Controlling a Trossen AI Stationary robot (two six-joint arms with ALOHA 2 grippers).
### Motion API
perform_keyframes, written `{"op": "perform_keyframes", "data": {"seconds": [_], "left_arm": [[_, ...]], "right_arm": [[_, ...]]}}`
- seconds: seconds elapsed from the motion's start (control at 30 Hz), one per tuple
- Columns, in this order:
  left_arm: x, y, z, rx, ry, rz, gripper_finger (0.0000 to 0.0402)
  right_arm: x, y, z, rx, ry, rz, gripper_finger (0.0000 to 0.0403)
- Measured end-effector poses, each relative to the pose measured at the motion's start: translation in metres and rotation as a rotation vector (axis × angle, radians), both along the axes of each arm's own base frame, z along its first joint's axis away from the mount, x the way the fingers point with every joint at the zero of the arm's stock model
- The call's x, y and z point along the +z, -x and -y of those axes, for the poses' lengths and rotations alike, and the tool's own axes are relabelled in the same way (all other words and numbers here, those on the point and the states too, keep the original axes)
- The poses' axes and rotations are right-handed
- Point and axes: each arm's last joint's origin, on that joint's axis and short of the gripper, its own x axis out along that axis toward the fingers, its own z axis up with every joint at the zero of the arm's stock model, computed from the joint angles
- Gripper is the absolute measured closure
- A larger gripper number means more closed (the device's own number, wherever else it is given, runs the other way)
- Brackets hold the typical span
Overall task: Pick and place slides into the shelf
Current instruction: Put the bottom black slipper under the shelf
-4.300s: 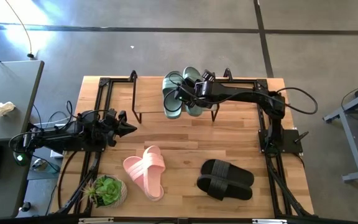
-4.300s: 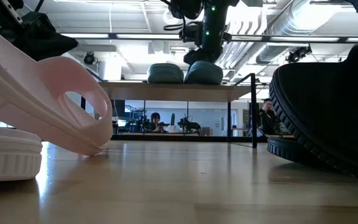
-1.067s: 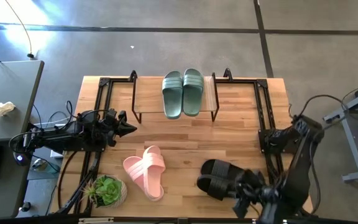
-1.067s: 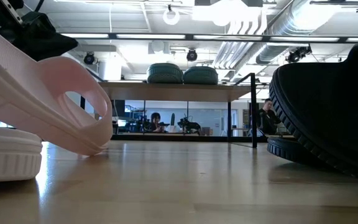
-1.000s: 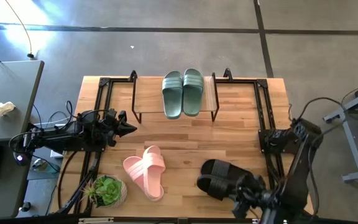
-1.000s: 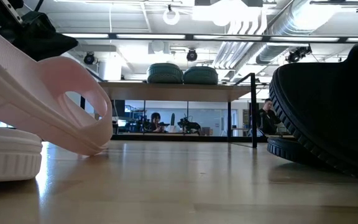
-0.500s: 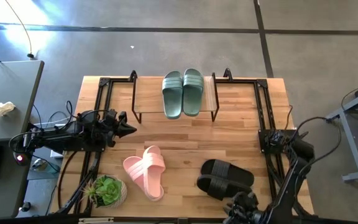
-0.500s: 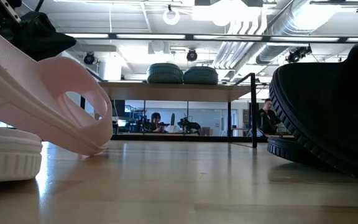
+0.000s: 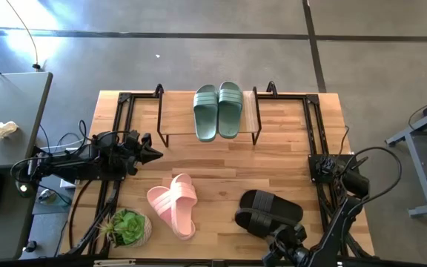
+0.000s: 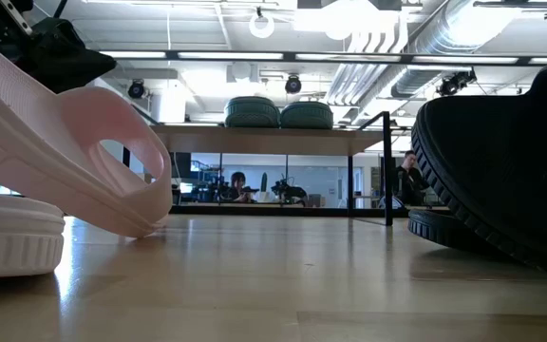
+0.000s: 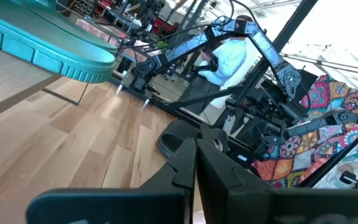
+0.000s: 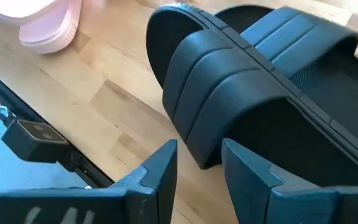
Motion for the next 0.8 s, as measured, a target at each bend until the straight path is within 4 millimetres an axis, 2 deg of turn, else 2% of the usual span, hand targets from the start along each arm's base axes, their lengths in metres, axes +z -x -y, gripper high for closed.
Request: {"op": "perform_keyframes", "data": {"seconds": [0.2,0.33,0.6,0.8], "left_arm": [[0.000,0.000,0.000,0.003,0.000,0.000,0.0399],[0.000,0.000,0.000,0.003,0.000,0.000,0.0399],[0.000,0.000,0.000,0.004,0.000,0.000,0.0399],[0.000,0.000,0.000,0.004,0.000,0.000,0.0399]], "right_arm": [[-0.002,-0.004,0.003,-0.014,0.012,-0.010,0.0286],[-0.013,-0.008,0.002,-0.034,0.011,-0.066,0.0286],[-0.034,-0.014,-0.001,-0.051,0.050,-0.068,0.0286],[-0.034,-0.022,0.003,-0.056,0.080,-0.031,0.0286]]}}
